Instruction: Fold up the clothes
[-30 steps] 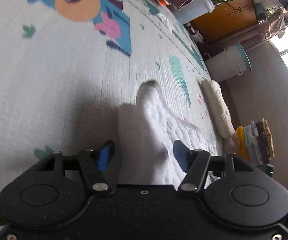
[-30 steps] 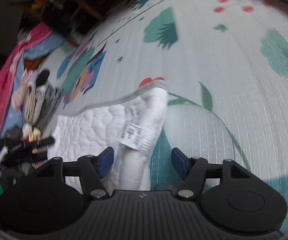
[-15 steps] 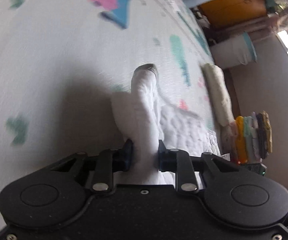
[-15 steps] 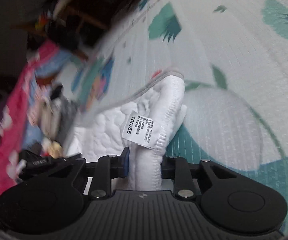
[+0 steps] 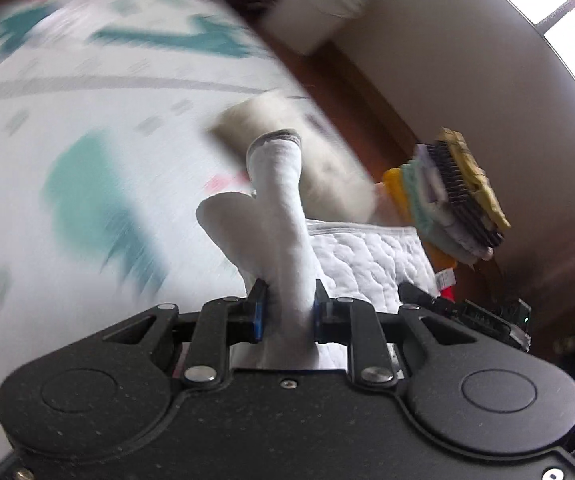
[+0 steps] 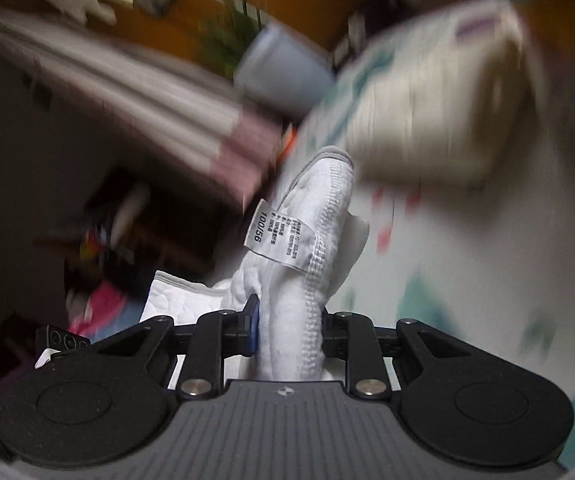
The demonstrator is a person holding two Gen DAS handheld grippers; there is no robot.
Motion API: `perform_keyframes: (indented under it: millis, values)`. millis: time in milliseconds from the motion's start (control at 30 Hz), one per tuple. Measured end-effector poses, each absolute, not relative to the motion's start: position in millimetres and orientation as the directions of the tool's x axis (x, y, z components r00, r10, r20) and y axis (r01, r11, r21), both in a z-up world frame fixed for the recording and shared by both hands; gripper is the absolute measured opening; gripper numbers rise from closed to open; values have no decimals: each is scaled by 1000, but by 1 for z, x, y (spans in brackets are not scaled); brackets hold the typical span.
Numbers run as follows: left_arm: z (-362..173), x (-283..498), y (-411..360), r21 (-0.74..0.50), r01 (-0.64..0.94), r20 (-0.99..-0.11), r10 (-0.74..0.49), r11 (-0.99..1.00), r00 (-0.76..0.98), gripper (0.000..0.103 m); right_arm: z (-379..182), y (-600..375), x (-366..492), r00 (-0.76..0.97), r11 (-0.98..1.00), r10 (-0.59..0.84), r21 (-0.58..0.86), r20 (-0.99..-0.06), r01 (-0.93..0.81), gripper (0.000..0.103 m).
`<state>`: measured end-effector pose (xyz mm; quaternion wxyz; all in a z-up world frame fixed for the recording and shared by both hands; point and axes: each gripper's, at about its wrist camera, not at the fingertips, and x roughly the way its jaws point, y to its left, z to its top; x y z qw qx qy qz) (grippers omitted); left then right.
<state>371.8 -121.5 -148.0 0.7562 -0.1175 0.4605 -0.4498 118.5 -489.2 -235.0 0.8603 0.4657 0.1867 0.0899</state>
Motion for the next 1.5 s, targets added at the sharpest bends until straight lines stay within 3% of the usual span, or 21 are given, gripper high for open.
perform_keyframes:
  millis: [300,600,633,667,700,733,767,867,1033,1067,1200,1367,1500]
  values:
    - [-114,465,-239,-491,734,-543,-823,469,163,19,-185,-544,164,984,658,135,753,-113,-4,26]
    - [-106,522,-315,-505,746,-477,-861,434,177,19,-178,-584,207,992,717,-45,688,-114,112,26]
    - [-106,530,-328,-490,735,-486,-847,469,216,22,-180,-587,214,985,710,-86,685,-148,165,27]
    - [-107,536,-338,-456,708,-512,-810,539,286,28,-182,-589,220,975,699,-127,681,-181,218,35]
    - [-112,541,-349,-386,668,-567,-735,636,373,60,-188,-591,232,953,687,-160,664,-258,295,52]
    - [-117,544,-358,-308,617,-632,-640,724,436,65,-194,-593,244,923,672,-191,641,-334,371,56]
    - [-122,544,-359,-304,599,-653,-620,741,435,65,-196,-592,251,905,679,-204,612,-374,406,56]
    - [-124,520,-351,-261,645,-636,-631,718,445,66,-194,-576,257,896,748,-205,527,-393,403,73]
    - [-127,479,-309,-221,689,-661,-626,690,415,66,-192,-552,253,854,789,-221,429,-471,441,78]
    - [-125,468,-297,-217,689,-669,-619,692,411,66,-191,-544,246,851,802,-231,402,-472,441,85]
    - [-115,410,-248,-218,696,-725,-591,684,353,68,-192,-505,203,838,834,-271,319,-473,450,98]
    - [-79,321,-158,-277,579,-800,-518,767,304,79,-185,-472,183,830,871,-131,336,-543,358,101]
    - [-40,241,-75,-333,373,-831,-456,866,317,84,-152,-427,190,818,903,25,364,-574,227,103]
